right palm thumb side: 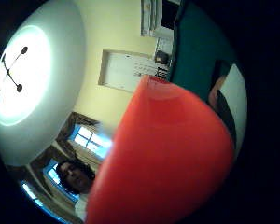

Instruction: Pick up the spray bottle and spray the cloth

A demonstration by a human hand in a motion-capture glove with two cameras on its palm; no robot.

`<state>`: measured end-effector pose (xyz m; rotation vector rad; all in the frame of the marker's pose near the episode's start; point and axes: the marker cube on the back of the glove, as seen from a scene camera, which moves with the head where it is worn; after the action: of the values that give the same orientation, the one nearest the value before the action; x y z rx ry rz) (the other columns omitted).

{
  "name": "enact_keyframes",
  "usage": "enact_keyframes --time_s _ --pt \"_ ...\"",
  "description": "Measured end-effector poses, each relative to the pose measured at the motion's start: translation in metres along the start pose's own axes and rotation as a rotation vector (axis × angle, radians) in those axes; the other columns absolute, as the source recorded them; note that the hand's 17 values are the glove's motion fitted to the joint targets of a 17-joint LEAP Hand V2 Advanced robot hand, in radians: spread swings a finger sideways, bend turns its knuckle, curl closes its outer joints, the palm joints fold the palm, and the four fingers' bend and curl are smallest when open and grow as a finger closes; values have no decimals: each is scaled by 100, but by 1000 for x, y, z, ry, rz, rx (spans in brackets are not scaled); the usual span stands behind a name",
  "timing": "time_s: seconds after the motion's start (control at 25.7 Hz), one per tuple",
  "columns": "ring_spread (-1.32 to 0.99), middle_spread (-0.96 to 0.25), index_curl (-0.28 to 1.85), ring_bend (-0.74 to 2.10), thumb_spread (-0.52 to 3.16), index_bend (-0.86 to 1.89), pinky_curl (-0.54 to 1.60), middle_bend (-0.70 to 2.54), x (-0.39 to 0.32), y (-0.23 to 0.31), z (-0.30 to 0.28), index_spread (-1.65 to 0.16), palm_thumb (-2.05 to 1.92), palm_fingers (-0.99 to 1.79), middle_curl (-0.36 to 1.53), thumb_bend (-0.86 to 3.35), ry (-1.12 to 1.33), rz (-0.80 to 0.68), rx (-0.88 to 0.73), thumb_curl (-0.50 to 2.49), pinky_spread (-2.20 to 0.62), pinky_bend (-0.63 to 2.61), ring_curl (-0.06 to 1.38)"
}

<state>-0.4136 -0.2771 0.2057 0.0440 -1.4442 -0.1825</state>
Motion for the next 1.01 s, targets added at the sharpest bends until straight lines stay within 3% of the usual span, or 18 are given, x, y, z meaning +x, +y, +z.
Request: enact_keyframes --time_s 0.27,0.43,0.54,1.01 --pt "-23 -24 65 66 36 32 40 60 2 5 -2 -30 85 136 54 -3 -55 88 -107 87 -32 44 47" --pt "-20 -23 63 65 44 25 39 58 7 16 -10 -31 86 122 53 -3 -64 165 -148 86 -24 41 47" --pt "-18 -23 60 61 55 19 37 51 11 25 -21 -32 86 97 51 -3 10 194 -145 83 -15 30 45" --pt "-14 -20 45 41 90 10 37 28 7 76 -70 -38 77 62 42 -4 309 163 -173 67 10 34 39"
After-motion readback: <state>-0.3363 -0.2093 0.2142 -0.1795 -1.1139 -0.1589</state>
